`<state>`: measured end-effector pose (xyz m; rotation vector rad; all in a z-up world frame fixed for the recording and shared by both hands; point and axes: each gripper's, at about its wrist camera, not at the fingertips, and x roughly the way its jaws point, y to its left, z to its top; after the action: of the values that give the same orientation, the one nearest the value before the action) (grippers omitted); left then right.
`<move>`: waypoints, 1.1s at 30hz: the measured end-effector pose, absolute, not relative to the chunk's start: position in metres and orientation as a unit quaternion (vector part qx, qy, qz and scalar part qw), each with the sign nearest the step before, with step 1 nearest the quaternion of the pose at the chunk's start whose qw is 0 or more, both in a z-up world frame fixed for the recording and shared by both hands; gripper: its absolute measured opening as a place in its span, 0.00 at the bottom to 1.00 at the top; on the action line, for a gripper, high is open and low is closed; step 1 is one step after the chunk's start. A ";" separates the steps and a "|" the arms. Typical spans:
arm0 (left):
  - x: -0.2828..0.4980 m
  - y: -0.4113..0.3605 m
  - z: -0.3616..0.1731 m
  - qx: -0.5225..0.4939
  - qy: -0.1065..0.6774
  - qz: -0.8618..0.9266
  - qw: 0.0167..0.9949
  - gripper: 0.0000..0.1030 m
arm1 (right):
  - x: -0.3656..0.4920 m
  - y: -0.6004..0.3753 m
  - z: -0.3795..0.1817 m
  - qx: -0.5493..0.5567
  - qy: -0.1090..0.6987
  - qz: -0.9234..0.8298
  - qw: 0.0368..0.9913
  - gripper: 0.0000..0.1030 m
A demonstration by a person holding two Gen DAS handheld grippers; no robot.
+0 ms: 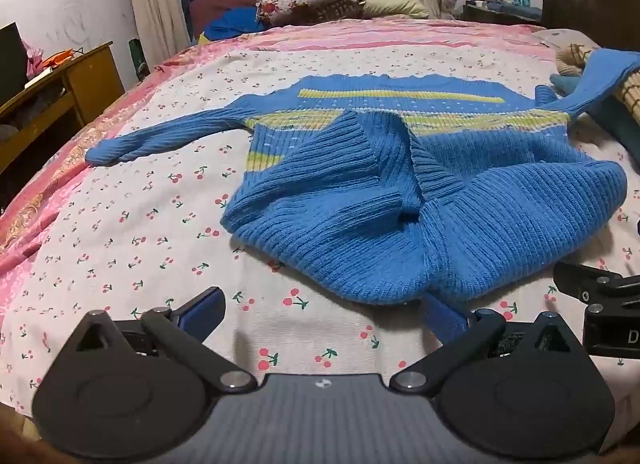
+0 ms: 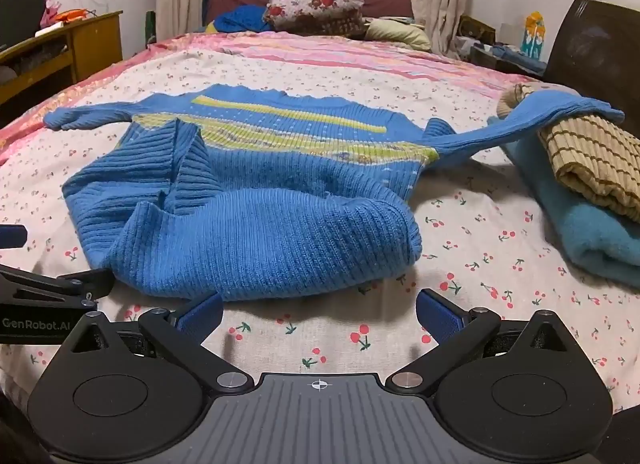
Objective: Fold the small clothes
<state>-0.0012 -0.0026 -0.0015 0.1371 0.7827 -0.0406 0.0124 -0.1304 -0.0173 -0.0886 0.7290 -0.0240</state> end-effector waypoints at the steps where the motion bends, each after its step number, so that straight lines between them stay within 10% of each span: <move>1: 0.000 -0.002 -0.002 0.068 0.382 -0.020 0.922 1.00 | 0.012 -0.130 -0.018 -0.045 0.357 -0.012 0.933 1.00; 33: -0.003 -0.003 -0.002 0.074 0.385 -0.020 0.920 1.00 | 0.010 -0.122 -0.018 -0.069 0.356 -0.006 0.932 1.00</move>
<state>-0.0026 -0.0032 -0.0023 0.1515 0.7908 -0.0412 0.0104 -0.1220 -0.0183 -0.1416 0.7296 -0.0127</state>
